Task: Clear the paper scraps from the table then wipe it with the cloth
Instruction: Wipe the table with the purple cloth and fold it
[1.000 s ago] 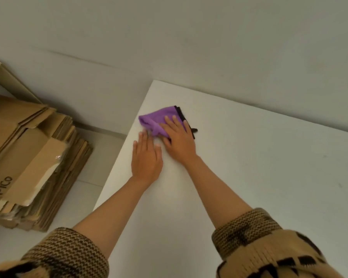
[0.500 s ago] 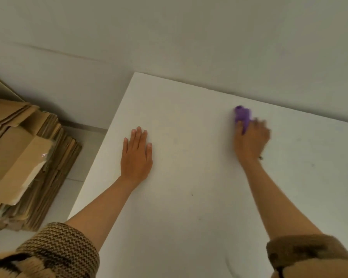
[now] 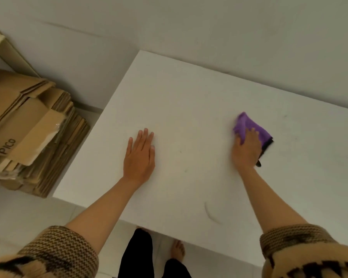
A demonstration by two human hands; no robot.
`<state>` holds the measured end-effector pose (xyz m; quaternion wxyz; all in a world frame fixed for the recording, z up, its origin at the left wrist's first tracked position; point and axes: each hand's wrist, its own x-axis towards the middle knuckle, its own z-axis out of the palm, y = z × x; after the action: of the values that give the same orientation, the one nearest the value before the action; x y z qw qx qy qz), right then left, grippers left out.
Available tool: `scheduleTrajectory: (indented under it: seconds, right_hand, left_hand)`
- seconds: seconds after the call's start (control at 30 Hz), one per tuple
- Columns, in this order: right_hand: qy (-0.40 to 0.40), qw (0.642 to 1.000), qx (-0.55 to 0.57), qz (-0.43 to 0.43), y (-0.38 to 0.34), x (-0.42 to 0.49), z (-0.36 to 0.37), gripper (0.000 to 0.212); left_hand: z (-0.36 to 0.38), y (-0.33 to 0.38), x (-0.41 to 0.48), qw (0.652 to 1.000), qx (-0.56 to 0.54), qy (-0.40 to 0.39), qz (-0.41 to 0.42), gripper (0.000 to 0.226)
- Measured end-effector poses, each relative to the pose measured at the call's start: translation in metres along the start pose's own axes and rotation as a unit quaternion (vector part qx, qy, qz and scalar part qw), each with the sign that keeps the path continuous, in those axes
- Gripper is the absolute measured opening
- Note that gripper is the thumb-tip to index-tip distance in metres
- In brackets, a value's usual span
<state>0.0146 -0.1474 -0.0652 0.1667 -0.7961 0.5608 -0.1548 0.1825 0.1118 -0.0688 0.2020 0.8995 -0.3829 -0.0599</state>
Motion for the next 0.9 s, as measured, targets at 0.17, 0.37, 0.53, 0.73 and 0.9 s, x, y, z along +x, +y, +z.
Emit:
scheduleTrajectory:
  seconds: [0.17, 0.37, 0.53, 0.73, 0.9]
  right_hand:
    - [0.075, 0.986, 0.076, -0.129, -0.050, -0.066, -0.005, 0.041]
    - [-0.166, 0.890, 0.110, -0.410, -0.074, -0.205, 0.022, 0.052]
    - [-0.098, 0.939, 0.077, -0.321, -0.015, -0.157, 0.017, 0.056]
    - [-0.009, 0.992, 0.121, -0.025, 0.014, -0.117, -0.010, 0.046]
    - [-0.036, 0.956, 0.133, -0.258, -0.056, -0.198, 0.015, 0.047]
  left_hand:
    - [-0.009, 0.003, -0.042, 0.997, -0.038, 0.008, -0.068, 0.052]
    - [-0.004, 0.009, -0.088, 0.992, -0.090, -0.006, -0.088, 0.058]
    - [-0.015, 0.001, -0.116, 0.986, -0.087, 0.050, -0.132, 0.049]
    - [-0.038, -0.017, -0.136, 0.947, -0.154, 0.134, -0.246, 0.049]
    - [-0.040, -0.015, -0.139, 0.957, -0.152, 0.109, -0.221, 0.052]
